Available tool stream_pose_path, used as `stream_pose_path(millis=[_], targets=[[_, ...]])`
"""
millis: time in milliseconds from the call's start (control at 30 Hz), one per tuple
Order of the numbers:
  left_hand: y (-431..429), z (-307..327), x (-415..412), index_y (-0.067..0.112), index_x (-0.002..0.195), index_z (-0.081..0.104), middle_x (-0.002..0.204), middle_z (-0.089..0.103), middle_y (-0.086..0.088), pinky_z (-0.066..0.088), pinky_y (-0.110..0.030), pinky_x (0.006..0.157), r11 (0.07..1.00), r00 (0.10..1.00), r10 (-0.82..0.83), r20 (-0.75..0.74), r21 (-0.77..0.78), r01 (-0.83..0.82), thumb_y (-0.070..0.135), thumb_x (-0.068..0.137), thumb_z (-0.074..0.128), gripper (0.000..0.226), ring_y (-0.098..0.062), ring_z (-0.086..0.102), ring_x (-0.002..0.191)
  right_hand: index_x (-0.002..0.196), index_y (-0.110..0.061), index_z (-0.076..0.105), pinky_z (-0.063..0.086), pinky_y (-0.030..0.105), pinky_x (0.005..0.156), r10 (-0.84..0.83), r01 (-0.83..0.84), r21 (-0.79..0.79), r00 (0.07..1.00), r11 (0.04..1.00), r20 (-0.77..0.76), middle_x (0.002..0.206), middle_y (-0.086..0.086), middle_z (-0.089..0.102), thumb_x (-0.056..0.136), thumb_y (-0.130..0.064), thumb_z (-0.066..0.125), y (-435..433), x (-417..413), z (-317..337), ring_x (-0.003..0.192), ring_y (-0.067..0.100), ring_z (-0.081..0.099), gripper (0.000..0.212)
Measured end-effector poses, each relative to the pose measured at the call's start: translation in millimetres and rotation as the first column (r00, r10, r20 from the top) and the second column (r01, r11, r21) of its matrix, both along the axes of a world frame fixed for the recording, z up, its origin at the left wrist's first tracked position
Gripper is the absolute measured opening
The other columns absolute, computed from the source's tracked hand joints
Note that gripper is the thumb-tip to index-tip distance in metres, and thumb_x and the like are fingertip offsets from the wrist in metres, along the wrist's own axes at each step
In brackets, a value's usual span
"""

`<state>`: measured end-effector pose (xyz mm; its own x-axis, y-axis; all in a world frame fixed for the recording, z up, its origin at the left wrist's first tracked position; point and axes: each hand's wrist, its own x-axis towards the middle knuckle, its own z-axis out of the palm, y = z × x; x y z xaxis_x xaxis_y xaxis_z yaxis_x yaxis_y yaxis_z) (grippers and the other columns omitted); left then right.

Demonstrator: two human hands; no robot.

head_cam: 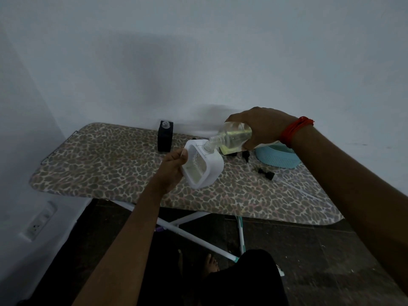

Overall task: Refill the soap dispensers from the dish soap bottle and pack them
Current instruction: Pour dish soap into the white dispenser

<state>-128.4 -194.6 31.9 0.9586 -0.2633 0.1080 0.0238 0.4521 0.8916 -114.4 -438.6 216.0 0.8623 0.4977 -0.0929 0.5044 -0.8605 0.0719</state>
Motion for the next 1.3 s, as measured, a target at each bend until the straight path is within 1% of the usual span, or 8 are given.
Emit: stream_pose_path(millis=[67,167,400,533,767,900,1133,1300], targets=[[-1.1,2.1,-1.7,0.018,0.093,0.078,0.099,0.074,-0.004,0.056,-0.031,0.079,1.000,1.000,-0.001,0.003,-0.006,0.001,0.024,0.093,0.049,0.031,-0.019,0.069,0.094,0.144,-0.030,0.046,0.048,0.038,0.090,0.004,-0.004,0.003,1.000,1.000,0.004,0.131,-0.002,0.063,0.074,-0.031,0.086,-0.5,-0.1,0.0,0.116,0.023,0.058,0.081],[-2.1,6.0,-4.5,0.020,0.090,0.079,0.095,0.075,-0.002,0.056,-0.030,0.076,1.000,1.000,0.011,-0.003,0.016,-0.011,0.023,0.094,0.045,0.034,-0.016,0.069,0.090,0.147,-0.030,0.043,0.047,0.037,0.092,-0.004,0.004,-0.007,1.000,1.000,0.016,0.134,-0.002,0.062,0.074,-0.032,0.085,-1.6,0.1,0.2,0.118,0.023,0.057,0.084],[-5.0,12.3,-6.5,0.022,0.089,0.079,0.094,0.075,-0.001,0.056,-0.028,0.073,0.999,1.000,0.017,-0.001,0.031,-0.017,0.012,0.105,0.033,0.050,-0.015,0.070,0.088,0.148,-0.031,0.041,0.047,0.038,0.093,-0.005,0.006,-0.018,1.000,1.000,0.022,0.135,-0.002,0.061,0.075,-0.033,0.085,-3.1,1.8,1.3,0.119,0.023,0.055,0.085],[-4.4,11.5,-5.6,0.020,0.092,0.079,0.096,0.075,-0.002,0.057,-0.030,0.074,0.999,1.000,0.026,-0.006,0.043,-0.025,0.013,0.105,0.033,0.048,-0.017,0.070,0.089,0.149,-0.031,0.040,0.046,0.038,0.094,-0.008,0.008,-0.025,1.000,1.000,0.020,0.137,-0.001,0.060,0.075,-0.033,0.085,-3.6,3.0,1.0,0.121,0.023,0.054,0.085],[-5.8,12.4,-7.0,0.019,0.087,0.079,0.093,0.075,-0.001,0.057,-0.029,0.075,0.999,1.000,0.027,-0.003,0.033,-0.027,0.010,0.105,0.032,0.050,-0.015,0.069,0.088,0.148,-0.031,0.042,0.048,0.040,0.095,-0.008,0.008,-0.015,1.000,1.000,0.015,0.136,-0.001,0.061,0.074,-0.032,0.085,-3.8,3.4,0.9,0.121,0.024,0.055,0.086],[-7.2,13.1,-8.8,0.019,0.089,0.079,0.093,0.075,-0.001,0.057,-0.028,0.074,1.000,1.000,0.008,0.017,0.030,-0.008,0.010,0.105,0.031,0.052,-0.015,0.070,0.087,0.148,-0.031,0.042,0.047,0.039,0.093,-0.004,0.005,-0.015,1.000,1.000,0.016,0.135,-0.001,0.061,0.073,-0.033,0.085,-4.3,3.6,1.2,0.119,0.023,0.055,0.086],[-6.4,10.9,-6.1,0.019,0.091,0.079,0.097,0.075,-0.002,0.057,-0.030,0.078,0.999,0.999,0.001,0.046,0.035,-0.003,0.031,0.088,0.053,0.029,-0.016,0.069,0.091,0.148,-0.032,0.041,0.044,0.035,0.090,-0.012,0.013,-0.014,1.000,1.000,0.019,0.135,-0.002,0.061,0.074,-0.034,0.085,-5.8,4.2,0.7,0.119,0.023,0.056,0.086],[-4.5,8.1,-3.9,0.015,0.100,0.076,0.105,0.073,-0.006,0.056,-0.032,0.082,1.000,0.998,-0.008,0.064,0.030,0.006,0.043,0.083,0.064,0.035,-0.020,0.068,0.098,0.146,-0.033,0.043,0.045,0.036,0.088,-0.017,0.017,-0.005,1.000,1.000,0.026,0.133,-0.001,0.062,0.072,-0.032,0.086,-5.7,4.0,2.6,0.116,0.024,0.057,0.086]])
